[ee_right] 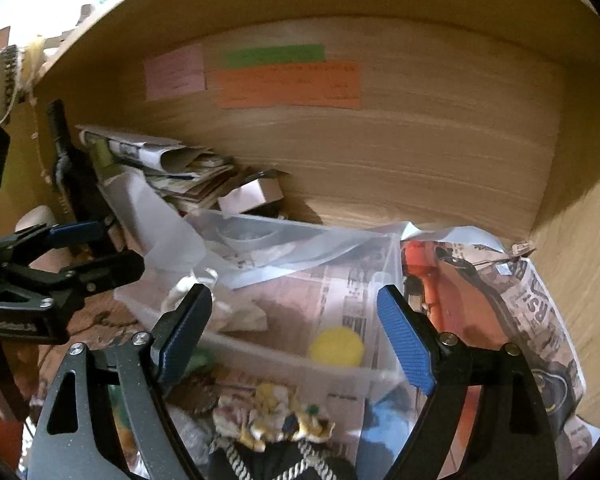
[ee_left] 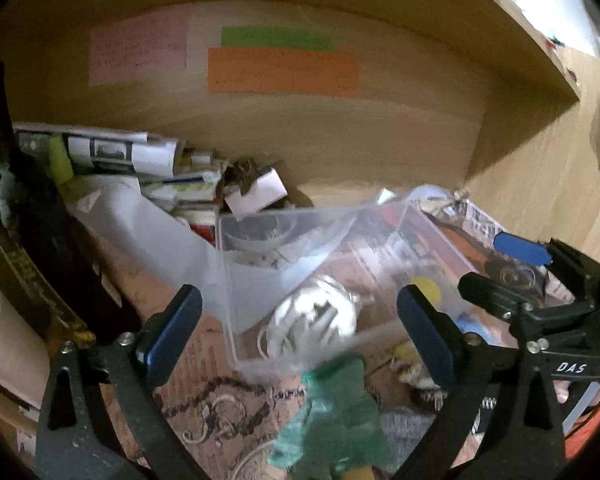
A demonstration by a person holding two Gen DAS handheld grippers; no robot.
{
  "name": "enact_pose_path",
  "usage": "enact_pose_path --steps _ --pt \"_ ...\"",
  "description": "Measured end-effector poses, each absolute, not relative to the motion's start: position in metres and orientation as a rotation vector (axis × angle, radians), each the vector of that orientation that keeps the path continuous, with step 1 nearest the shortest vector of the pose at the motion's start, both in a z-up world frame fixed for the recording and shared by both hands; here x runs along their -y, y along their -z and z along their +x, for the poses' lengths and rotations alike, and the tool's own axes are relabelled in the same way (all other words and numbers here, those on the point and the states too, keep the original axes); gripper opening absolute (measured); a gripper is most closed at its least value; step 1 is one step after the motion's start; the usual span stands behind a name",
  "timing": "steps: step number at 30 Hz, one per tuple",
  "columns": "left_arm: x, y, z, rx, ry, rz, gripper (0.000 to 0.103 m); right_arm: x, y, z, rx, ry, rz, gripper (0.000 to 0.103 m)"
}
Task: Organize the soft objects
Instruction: 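Open the right tool to drop the ball while the left tool releases the bag into the bin, then grasp the green knit glove with the left tool while the right tool grasps the yellow scrunchie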
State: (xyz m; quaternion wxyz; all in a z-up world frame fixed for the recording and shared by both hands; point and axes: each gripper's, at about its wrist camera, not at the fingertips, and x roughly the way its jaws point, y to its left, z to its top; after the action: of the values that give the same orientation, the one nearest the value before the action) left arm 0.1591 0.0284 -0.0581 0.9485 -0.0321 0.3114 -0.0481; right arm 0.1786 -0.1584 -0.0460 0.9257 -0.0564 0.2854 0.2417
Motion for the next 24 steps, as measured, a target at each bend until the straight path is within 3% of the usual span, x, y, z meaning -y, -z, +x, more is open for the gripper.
enact_pose_path --steps 17,21,24 --pt "-0.012 0.129 0.133 -0.796 0.154 -0.048 0.099 0.158 0.113 0.159 -0.791 -0.540 -0.128 0.083" --pt "-0.010 0.133 0.136 -0.801 0.180 -0.050 0.076 0.163 0.116 0.167 -0.815 -0.548 -0.079 0.075" --pt "-0.010 0.137 0.139 -0.814 0.209 -0.070 0.068 0.162 0.116 0.168 -0.824 -0.559 -0.064 0.058"
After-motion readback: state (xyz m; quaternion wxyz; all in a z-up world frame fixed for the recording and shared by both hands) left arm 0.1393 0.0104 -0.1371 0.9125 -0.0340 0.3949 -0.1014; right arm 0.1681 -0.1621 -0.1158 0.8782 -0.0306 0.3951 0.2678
